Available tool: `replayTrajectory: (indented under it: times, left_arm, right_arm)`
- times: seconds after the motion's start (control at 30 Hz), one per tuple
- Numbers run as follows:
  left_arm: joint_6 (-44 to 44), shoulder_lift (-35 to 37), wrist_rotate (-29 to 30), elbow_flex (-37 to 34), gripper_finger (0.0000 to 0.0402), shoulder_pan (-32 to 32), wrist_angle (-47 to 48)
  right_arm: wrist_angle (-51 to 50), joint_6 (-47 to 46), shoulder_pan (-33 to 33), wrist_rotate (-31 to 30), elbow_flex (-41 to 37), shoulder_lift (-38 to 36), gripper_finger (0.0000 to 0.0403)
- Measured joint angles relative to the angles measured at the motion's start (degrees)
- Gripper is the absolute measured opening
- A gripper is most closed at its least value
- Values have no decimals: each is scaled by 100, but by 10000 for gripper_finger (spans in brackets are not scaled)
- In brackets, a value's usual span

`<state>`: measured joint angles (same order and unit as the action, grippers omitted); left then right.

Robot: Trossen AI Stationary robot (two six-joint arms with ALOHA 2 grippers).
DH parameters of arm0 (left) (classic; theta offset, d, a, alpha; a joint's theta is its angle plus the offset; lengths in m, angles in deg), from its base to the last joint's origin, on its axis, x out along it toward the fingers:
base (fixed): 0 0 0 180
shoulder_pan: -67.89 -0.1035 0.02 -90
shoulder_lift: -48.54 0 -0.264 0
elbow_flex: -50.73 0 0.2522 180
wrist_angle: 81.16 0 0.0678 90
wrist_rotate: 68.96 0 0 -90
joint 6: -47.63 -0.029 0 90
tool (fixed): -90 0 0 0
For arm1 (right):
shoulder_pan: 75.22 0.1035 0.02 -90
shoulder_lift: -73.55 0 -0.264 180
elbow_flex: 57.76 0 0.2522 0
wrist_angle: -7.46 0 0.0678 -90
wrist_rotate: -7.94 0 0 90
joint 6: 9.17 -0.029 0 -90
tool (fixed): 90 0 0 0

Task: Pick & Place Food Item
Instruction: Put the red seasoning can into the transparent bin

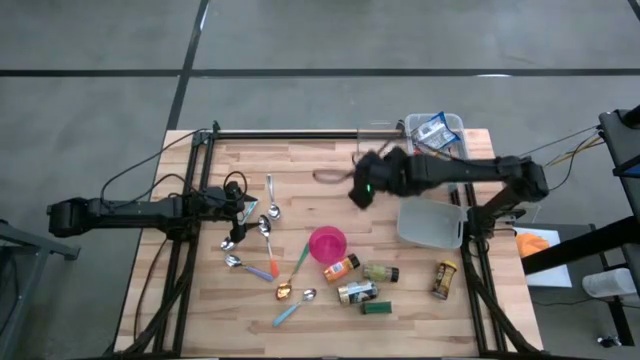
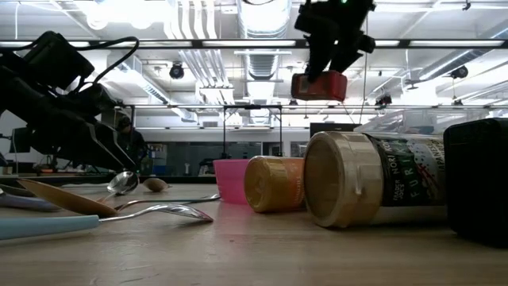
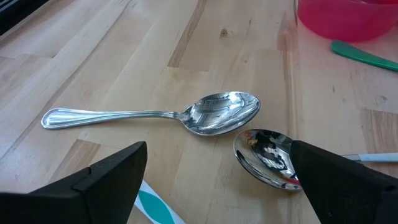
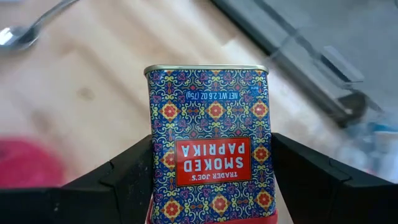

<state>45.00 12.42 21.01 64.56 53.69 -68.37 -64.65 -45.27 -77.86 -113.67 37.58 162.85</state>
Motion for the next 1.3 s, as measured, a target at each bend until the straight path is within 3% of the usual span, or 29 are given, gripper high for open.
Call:
replayTrajectory:
  times: [0.37,0.57,0.87,1.17,1.3]
  left_arm:
    - [0,0,2,1,396,-1,0]
    - [0,-2,1,1,396,-1,0]
    - [1,-2,0,-1,396,0,0]
    - [0,-1,1,0,396,-1,0]
    - [0,0,2,1,396,-1,0]
  right_arm:
    - [194,120,-1739,138,-61,14,271]
    - [1507,343,-2446,1094,-595,20,271]
    - [2426,135,-2946,1113,-1463,24,271]
    - [3677,-47,-2957,1024,-2372,-8,287]
    - [3793,-83,-2957,978,-2519,-14,284]
